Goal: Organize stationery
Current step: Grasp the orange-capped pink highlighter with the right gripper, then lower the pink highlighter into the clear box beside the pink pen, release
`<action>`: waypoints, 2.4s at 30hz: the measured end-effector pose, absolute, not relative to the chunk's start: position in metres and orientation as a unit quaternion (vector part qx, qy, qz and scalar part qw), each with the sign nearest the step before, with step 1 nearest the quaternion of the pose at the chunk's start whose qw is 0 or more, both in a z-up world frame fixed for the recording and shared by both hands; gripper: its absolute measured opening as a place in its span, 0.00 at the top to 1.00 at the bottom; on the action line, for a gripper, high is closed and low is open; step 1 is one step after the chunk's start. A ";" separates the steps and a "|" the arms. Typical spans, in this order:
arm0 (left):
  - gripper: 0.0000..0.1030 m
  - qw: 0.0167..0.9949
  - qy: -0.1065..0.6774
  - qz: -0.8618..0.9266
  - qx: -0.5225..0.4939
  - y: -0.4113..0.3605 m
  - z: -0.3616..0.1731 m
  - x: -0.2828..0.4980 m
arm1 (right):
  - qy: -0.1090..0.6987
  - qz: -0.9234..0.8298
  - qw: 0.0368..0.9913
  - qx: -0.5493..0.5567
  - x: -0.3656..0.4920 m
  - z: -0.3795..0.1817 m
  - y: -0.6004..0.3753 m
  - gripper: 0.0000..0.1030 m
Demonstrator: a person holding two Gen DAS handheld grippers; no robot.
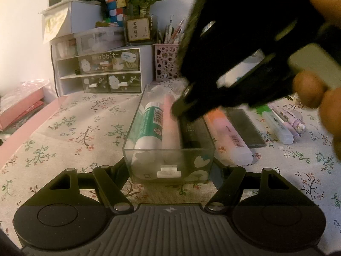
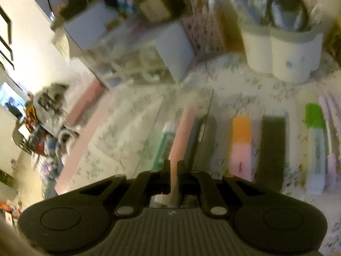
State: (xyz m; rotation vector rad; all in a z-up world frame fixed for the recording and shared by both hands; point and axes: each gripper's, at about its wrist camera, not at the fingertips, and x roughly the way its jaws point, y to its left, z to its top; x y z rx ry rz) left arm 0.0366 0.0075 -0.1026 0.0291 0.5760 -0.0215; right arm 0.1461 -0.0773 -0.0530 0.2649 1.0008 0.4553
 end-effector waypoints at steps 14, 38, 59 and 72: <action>0.30 0.959 0.284 -0.010 0.015 0.008 -0.103 0.037 | 0.421 0.099 0.878 0.206 0.135 -0.050 -0.191 0.81; 0.30 0.959 0.284 -0.011 0.015 0.008 -0.103 0.037 | 0.432 0.173 0.884 0.054 0.130 -0.070 -0.119 0.67; 0.30 0.959 0.284 -0.010 0.015 0.007 -0.103 0.037 | 0.456 0.156 0.870 0.102 0.141 -0.085 -0.120 0.77; 0.30 0.959 0.284 -0.010 0.014 0.007 -0.103 0.037 | 0.396 0.078 0.885 0.234 0.121 -0.054 -0.221 0.77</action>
